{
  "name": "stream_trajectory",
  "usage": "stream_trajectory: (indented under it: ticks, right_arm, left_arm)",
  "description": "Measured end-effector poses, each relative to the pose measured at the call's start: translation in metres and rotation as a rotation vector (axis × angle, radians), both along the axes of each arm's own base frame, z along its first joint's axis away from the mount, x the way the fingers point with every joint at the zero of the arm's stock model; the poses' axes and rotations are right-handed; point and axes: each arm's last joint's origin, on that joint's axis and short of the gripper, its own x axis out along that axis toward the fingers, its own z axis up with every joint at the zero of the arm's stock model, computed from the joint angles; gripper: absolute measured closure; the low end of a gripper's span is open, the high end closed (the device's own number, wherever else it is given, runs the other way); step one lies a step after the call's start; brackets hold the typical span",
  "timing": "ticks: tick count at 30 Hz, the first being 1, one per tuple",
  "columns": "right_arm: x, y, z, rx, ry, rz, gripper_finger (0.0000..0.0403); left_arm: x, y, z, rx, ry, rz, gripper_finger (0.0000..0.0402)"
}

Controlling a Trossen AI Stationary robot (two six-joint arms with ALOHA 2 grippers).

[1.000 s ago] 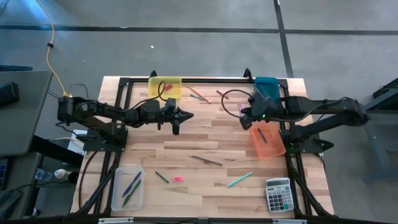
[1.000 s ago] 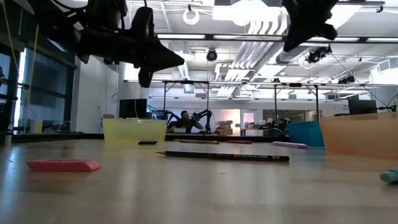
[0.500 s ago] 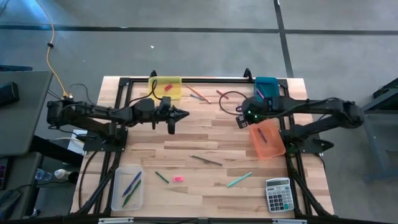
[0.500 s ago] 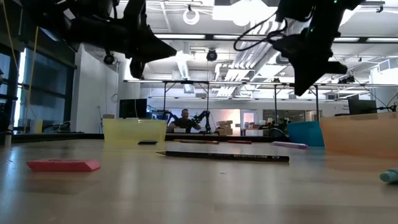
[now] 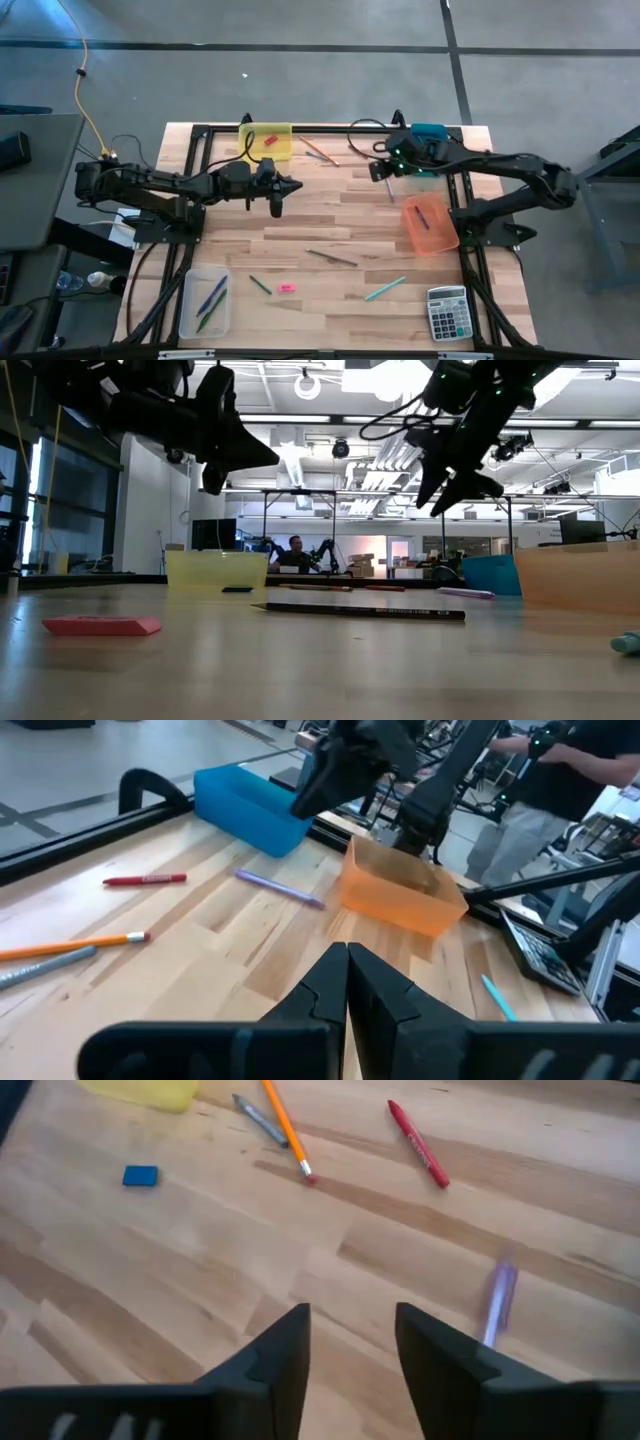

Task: Sort crayons/erasers/pens/pencils in bins
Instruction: Put the red crayon into the orange bin

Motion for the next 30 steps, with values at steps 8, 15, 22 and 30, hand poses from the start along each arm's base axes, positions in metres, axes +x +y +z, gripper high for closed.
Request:
stream_trajectory:
  ticks: [8, 15, 22, 30]
  right_arm:
    - [0.036, -0.031, 0.014, -0.065, 0.122, 0.124, 0.0237]
    - [0.062, -0.066, 0.017, -0.065, 0.306, 0.298, 0.0222]
    - [0.077, -0.092, 0.015, -0.045, 0.393, 0.375, 0.0212]
    - [0.073, -0.102, 0.029, -0.031, 0.346, 0.508, 0.0212]
  left_arm:
    - [0.0, -0.001, 0.001, -0.021, -0.014, -0.023, 0.0402]
    - [-0.001, -0.001, 0.002, -0.03, -0.022, -0.021, 0.0401]
    - [-0.001, -0.001, 0.002, -0.031, -0.021, -0.021, 0.0401]
    - [-0.001, -0.001, 0.002, -0.047, -0.027, -0.03, 0.0402]
